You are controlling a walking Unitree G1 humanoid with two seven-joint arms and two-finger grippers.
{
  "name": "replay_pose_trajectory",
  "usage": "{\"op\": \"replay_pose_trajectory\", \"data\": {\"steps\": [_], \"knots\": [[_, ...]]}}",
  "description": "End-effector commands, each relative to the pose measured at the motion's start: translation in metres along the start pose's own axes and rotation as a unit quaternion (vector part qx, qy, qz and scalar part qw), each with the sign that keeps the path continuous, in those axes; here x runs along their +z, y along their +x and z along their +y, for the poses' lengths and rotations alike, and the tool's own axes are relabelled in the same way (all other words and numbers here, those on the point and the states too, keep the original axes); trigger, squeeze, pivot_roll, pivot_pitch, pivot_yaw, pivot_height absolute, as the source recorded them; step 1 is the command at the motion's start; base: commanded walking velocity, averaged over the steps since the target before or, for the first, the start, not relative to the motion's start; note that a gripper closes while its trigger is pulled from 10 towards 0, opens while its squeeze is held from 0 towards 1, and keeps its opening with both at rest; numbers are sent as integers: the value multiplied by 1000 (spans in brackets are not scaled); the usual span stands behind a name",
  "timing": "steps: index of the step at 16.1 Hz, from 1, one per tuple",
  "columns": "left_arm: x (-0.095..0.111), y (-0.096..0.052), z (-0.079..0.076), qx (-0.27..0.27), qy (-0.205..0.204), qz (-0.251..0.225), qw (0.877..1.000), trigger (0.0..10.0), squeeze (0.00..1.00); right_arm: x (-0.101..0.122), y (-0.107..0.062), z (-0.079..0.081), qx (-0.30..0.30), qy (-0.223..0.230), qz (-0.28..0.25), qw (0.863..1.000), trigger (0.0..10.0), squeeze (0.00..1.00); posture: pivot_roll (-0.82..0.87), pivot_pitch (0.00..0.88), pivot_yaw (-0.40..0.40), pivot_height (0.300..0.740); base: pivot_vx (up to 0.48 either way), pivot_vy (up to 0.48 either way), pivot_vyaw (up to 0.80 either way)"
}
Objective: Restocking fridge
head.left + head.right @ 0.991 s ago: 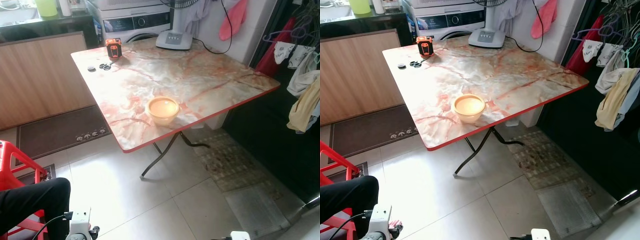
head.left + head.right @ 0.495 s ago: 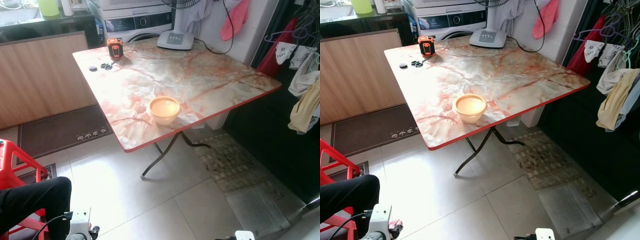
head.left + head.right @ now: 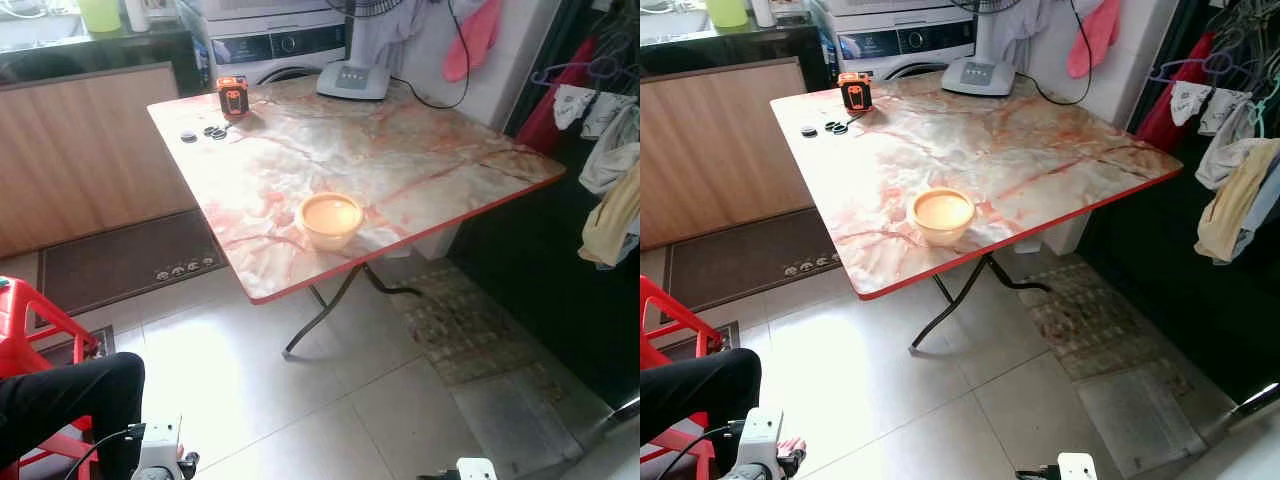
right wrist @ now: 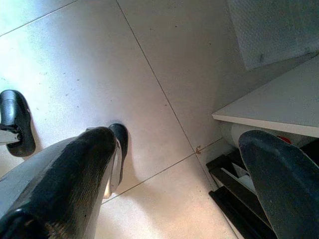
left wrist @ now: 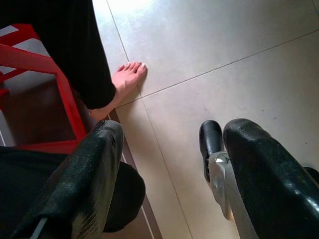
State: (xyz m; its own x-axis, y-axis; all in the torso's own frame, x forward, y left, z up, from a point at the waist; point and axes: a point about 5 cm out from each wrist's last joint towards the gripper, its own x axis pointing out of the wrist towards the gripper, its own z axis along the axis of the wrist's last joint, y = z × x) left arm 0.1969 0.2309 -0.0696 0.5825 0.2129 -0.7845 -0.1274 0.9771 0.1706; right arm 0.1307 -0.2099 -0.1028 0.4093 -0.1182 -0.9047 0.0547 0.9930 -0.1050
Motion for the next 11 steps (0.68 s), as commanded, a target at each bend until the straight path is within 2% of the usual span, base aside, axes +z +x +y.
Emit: {"op": "replay_pose_trajectory", "data": {"steps": [1,2,9,11], "knots": [[-1,0,1,3,-6,2,1000,10000,0,2,0,0,-2,-6,-1,1000,10000,0,-85,0,-33,740,0,0,0],[-1,0,1,3,-6,2,1000,10000,0,2,0,0,-2,-6,-1,1000,10000,0,-85,0,-33,740,0,0,0],[0,0,1,2,-6,2,1000,10000,0,1,0,-5,-6,-16,1,1000,10000,0,-85,0,-37,740,0,0,800],[0,0,1,2,-7,2,1000,10000,0,0,0,-6,-10,-8,2,1000,10000,0,-84,0,-37,740,0,0,0]]}}
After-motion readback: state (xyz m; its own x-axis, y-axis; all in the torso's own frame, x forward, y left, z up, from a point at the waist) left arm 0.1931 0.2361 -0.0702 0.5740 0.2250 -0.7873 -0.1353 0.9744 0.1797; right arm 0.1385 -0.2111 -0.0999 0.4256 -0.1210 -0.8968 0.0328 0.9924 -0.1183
